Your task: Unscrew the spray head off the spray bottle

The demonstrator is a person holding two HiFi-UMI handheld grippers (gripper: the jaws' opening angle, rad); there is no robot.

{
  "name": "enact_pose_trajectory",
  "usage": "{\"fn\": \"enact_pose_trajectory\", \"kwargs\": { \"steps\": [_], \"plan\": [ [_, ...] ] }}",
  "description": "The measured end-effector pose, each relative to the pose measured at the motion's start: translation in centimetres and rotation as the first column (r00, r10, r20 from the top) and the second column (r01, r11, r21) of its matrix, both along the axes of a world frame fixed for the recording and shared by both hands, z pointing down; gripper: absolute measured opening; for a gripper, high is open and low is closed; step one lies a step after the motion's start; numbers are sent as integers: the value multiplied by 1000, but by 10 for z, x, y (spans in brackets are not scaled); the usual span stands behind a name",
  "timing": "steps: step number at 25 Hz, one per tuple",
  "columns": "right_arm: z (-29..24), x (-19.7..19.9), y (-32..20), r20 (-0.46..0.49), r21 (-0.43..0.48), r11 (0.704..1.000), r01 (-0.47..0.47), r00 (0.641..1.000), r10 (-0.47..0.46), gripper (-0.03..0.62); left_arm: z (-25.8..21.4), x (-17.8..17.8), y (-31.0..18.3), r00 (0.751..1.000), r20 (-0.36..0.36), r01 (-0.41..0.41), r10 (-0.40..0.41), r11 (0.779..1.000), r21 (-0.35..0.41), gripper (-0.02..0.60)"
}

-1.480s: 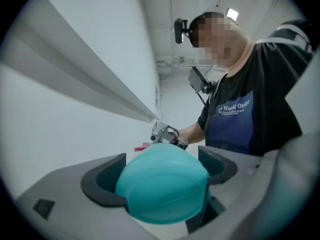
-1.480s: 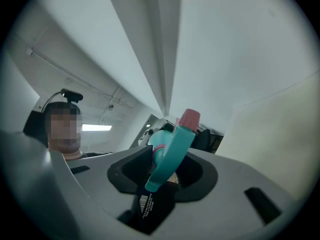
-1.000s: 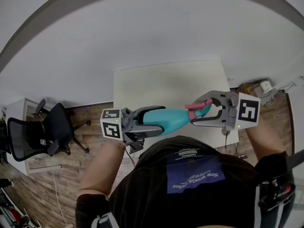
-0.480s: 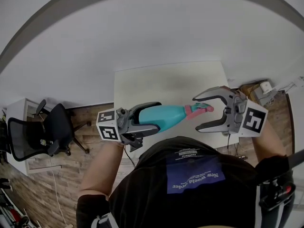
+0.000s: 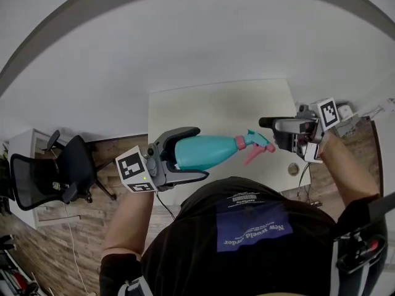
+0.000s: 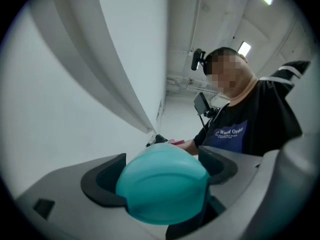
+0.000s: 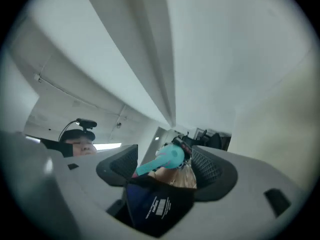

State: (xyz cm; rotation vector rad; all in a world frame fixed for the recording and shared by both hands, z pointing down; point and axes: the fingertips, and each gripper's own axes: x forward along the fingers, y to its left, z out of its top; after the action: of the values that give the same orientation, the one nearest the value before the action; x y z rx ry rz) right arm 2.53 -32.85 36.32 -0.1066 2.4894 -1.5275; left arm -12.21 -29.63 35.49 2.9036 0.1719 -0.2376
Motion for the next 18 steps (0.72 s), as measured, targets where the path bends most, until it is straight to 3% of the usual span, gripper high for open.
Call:
{"fn": "enact_pose_trajectory", "kwargs": {
  "steps": [4,9,13,15,18],
  "plan": [
    [21,-43,15,-51,-104,981,164,984,-170,308,3,-1,6,999,37,-26,22,995,95,456],
    [19,-56,23,-23,-140,959,247,967,-252,308,1,14,8,997,80,-18,5,987,160,456],
    [25,-57,31,-116,-71,961,267,955,-273,296,7,28,3,996,89,4,-14,993,119,456],
    [30,-61,33,-196,-9,970,244,950,-242,150,11,29,3,994,102,18,-28,995,103,456],
    [30,-71,32,-284,104,970,220,941,-183,138,15,19,1,995,102,18,-22,999,48,456]
  ]
}}
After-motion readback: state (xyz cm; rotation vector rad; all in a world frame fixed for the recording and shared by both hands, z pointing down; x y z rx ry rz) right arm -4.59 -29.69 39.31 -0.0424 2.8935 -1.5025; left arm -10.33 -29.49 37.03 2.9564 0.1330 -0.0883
